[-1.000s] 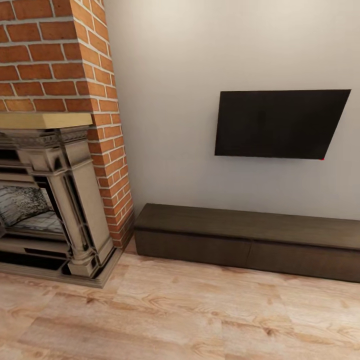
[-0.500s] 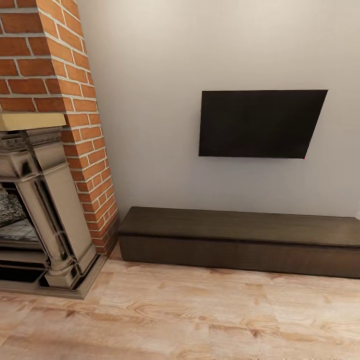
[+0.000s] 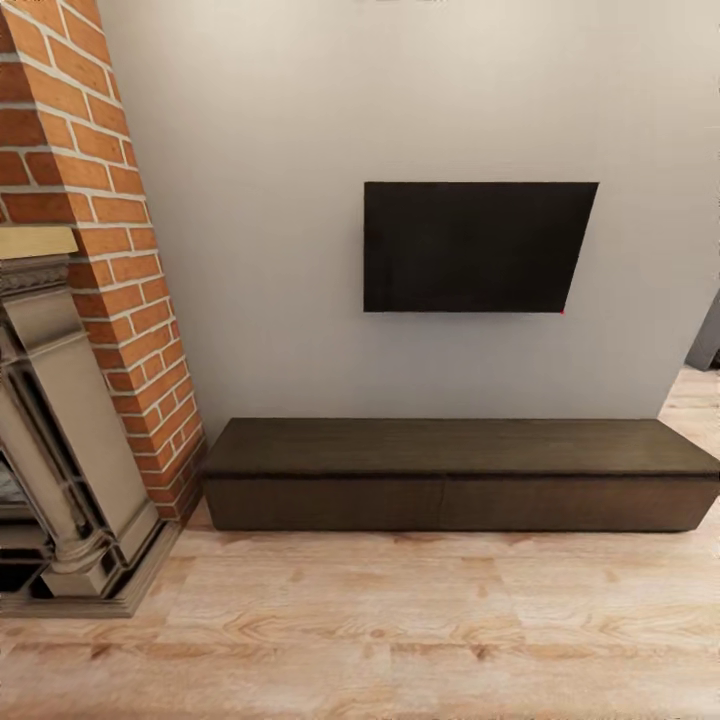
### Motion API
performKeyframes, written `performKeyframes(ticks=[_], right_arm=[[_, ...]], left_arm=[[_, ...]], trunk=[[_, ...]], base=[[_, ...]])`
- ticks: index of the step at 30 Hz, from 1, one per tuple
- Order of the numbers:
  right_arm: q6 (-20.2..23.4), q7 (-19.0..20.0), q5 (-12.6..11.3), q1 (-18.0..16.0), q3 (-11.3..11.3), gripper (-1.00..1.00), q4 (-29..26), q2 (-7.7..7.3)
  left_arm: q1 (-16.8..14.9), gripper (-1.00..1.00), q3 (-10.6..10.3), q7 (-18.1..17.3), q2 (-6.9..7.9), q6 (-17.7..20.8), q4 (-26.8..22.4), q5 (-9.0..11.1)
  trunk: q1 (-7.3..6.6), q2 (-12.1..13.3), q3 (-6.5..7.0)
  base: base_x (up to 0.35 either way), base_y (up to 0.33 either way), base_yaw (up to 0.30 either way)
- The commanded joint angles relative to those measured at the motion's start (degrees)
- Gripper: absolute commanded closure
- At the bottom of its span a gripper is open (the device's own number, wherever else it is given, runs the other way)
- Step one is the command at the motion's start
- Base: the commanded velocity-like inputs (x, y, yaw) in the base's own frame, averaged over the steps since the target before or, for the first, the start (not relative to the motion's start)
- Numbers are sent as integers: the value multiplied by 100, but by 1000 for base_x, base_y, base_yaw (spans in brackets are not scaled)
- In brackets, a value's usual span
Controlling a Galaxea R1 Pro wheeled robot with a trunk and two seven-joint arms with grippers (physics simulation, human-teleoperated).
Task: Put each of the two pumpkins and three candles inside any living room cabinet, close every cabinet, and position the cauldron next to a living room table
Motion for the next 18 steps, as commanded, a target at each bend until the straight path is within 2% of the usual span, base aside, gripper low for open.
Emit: performKeyframes(ticks=[1,4,11,18], right_arm=[[-23,2,6,-3,-1,-100,5,-1],[-28,2,6,-3,-1,-100,5,3],[-30,2,6,-3,-1,-100,5,1],[-37,2,6,-3,-1,-100,5,5]], left_arm=[[2,-100,-5,5,0,-10,-6,-9],[-2,-100,-1,6,0,-10,-6,-8],[2,-100,12,11,0,-189,-3,6],[3,-100,6,10,0,-244,-2,5]], trunk=[[-1,-3,-5],[-1,-3,-5],[-1,-3,-5],[-1,-3,-5]], base=[[-127,88,-10],[-62,39,41],[-8,5,181],[91,0,28]])
